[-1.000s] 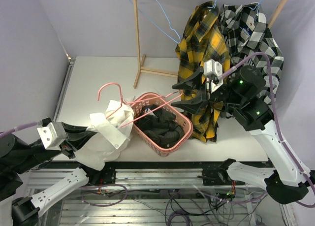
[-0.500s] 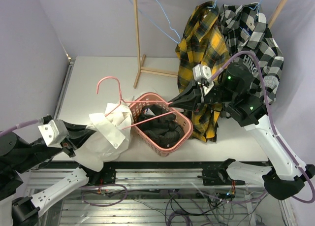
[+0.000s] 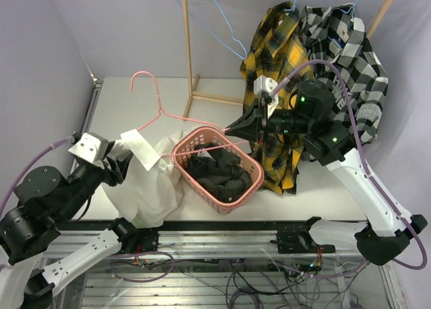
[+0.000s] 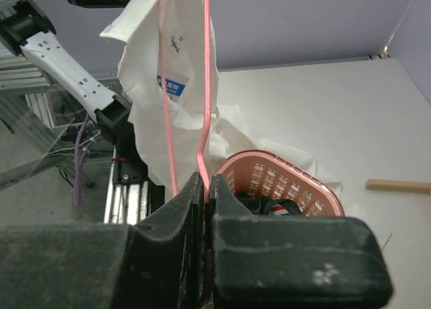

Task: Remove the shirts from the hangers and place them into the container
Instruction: Remove the shirt from the hanger.

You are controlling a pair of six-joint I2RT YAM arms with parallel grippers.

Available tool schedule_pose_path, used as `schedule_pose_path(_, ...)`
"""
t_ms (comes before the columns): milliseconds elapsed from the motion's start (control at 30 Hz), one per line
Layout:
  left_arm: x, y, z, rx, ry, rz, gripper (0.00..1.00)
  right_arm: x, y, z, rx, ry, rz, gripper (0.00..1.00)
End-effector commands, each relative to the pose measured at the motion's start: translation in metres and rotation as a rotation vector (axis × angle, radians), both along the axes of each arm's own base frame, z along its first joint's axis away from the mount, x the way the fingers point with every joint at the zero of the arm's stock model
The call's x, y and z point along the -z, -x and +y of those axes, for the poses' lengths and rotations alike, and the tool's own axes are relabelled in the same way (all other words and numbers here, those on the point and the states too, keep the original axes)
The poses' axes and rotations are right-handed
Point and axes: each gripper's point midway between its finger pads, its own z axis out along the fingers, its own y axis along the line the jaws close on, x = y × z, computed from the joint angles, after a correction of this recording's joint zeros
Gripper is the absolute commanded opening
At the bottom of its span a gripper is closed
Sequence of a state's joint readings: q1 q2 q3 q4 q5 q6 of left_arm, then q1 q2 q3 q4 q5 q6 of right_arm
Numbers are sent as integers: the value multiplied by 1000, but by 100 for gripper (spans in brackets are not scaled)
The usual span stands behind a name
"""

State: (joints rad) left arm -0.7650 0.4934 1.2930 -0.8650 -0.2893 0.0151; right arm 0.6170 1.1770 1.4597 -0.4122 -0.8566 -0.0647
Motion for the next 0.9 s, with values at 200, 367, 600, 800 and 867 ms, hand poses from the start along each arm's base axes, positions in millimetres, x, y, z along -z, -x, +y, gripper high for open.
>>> schedule_pose_path(200,7,-16,21,-179,31,19,64,-13,-58,-8,301,24,20,0)
schedule_pose_path(367,22,-27,19,-220,-15,63,62,-7,-74,-2,333,39,63,0)
schedule_pose_path(600,51,-43,11,-262,-1,79,60,-18,-113,-35,658,3,65,0)
schedule_pose_path(800,66,-59,-6,-268,44,78,59,-29,-133,-79,951,-11,92,0)
schedule_pose_path(867,70,-66,-12,-268,35,74,58,-30,-129,-90,992,-6,105,0)
